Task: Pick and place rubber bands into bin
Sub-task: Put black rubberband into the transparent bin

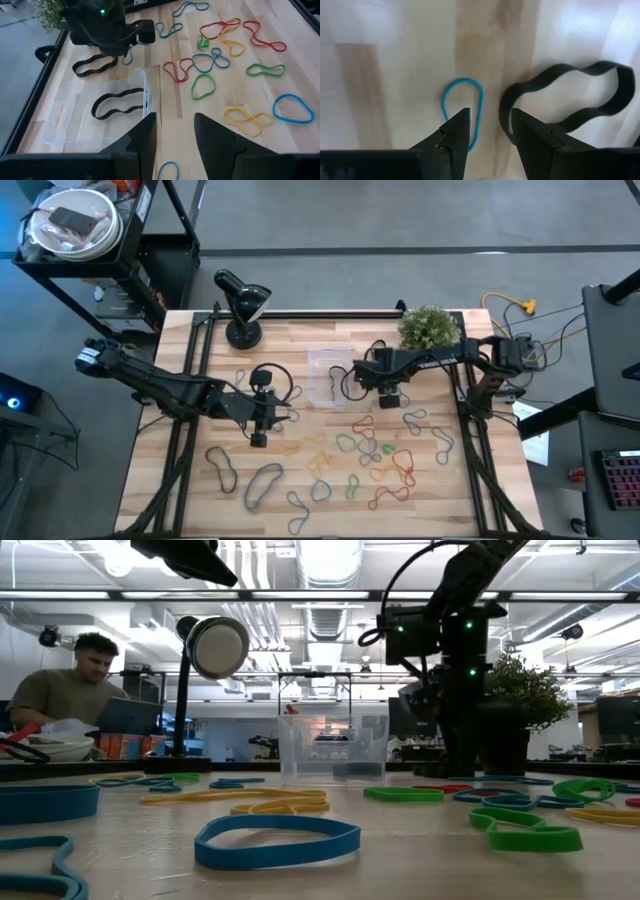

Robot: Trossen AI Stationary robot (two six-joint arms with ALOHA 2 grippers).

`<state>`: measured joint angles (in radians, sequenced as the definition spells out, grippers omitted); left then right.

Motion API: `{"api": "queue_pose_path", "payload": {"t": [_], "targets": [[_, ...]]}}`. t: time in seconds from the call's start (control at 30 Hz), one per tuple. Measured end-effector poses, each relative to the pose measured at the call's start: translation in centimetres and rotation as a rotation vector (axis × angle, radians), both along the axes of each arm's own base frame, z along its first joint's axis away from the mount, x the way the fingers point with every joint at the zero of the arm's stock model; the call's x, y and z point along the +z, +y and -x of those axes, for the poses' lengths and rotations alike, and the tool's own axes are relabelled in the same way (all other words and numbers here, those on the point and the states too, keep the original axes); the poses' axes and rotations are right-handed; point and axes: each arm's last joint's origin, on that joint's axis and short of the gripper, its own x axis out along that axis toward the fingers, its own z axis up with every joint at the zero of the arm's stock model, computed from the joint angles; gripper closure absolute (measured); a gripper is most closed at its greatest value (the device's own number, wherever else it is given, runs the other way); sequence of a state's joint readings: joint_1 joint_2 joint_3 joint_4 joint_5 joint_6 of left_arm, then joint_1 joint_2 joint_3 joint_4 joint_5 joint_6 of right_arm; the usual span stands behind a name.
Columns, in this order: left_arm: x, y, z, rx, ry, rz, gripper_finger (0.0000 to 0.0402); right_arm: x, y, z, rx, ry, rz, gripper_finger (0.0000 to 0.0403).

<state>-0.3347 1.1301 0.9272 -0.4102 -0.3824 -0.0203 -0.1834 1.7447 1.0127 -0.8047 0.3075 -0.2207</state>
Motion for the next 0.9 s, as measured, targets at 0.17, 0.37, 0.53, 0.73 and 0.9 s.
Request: {"api": "queue_pose_path", "payload": {"t": [0.17,0.37,0.53,0.73,0.9], "targets": [[0.0,0.0,0.0,0.000,0.002,-0.001,0.0285,0.0,-0.8,0.1,-0.011,-0.003,-0.004,0.0264],[0.0,0.0,0.0,0.000,0.002,-0.001,0.0285,-0.1,-1.8,0.1,0.004,-0.036,-0.071,0.0265],[0.0,0.0,0.0,0.000,0.002,-0.001,0.0285,-0.1,-2.5,0.1,-0.012,-0.054,-0.066,0.0272],[0.0,0.0,0.0,0.001,0.001,0.000,0.0285,-0.1,-3.0,0.3,-0.030,-0.062,-0.096,0.0278],[0.0,0.0,0.0,0.002,0.001,0.001,0.0285,-0.2,-3.1,0.3,-0.038,-0.068,-0.116,0.0278]]}}
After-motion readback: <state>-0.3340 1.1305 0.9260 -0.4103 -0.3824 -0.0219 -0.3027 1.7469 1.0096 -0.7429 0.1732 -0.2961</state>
